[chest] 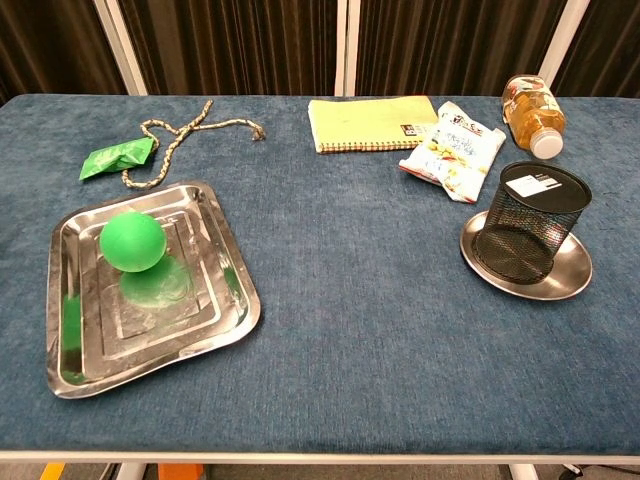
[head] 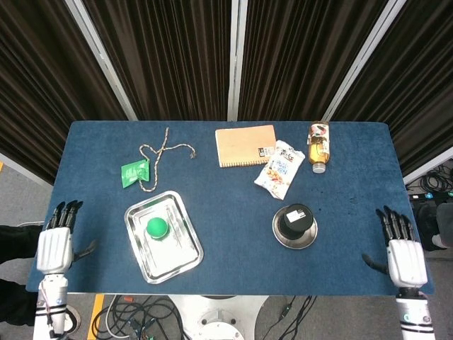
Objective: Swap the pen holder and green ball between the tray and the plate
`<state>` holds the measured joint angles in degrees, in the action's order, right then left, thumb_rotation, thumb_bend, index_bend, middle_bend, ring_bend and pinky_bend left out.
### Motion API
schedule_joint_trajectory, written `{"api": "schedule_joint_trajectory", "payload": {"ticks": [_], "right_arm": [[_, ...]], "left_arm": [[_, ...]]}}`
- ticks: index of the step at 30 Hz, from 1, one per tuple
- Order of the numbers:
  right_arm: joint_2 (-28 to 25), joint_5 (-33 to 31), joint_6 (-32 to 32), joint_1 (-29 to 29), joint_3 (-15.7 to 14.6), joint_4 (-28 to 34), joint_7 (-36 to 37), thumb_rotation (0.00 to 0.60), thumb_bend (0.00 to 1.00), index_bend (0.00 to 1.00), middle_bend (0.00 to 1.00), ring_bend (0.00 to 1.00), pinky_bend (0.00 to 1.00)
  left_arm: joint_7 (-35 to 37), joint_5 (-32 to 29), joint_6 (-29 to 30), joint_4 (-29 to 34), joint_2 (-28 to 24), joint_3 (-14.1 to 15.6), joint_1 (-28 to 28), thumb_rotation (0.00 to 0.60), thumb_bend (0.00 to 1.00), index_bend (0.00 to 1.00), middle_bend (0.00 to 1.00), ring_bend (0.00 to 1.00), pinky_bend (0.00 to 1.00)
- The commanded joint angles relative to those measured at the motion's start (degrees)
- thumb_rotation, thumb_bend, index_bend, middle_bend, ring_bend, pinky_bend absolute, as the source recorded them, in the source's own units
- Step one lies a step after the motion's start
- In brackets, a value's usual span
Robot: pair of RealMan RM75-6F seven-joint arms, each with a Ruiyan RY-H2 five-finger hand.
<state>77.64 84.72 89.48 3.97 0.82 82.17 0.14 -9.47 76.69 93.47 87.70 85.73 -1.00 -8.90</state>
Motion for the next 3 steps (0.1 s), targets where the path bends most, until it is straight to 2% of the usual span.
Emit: {"api": "schedule_joint_trajectory", "payload": {"ticks": [1,3], "right_arm": [[4.81,-0.76,-1.25,-2.15,-1.73,-6.67,2.14,0.6,0.05,0.0,0.0,0.0,0.0],[5.32,-0.6,-1.05,-2.13,-1.17,-7.73,2.64,0.6,0.05,0.0,0.0,0.0,0.0]], "left_arm": [[0.74,0.76,0.83,-1.17,0.64,0.5,1.16,0.6,0.12,0.12,0.1,0.05,0.25],[1.5,1.25,1.12,-1.46,0.79,0.55,1.87,0.6,0.12,0.12,0.1,0.05,0.24]]}}
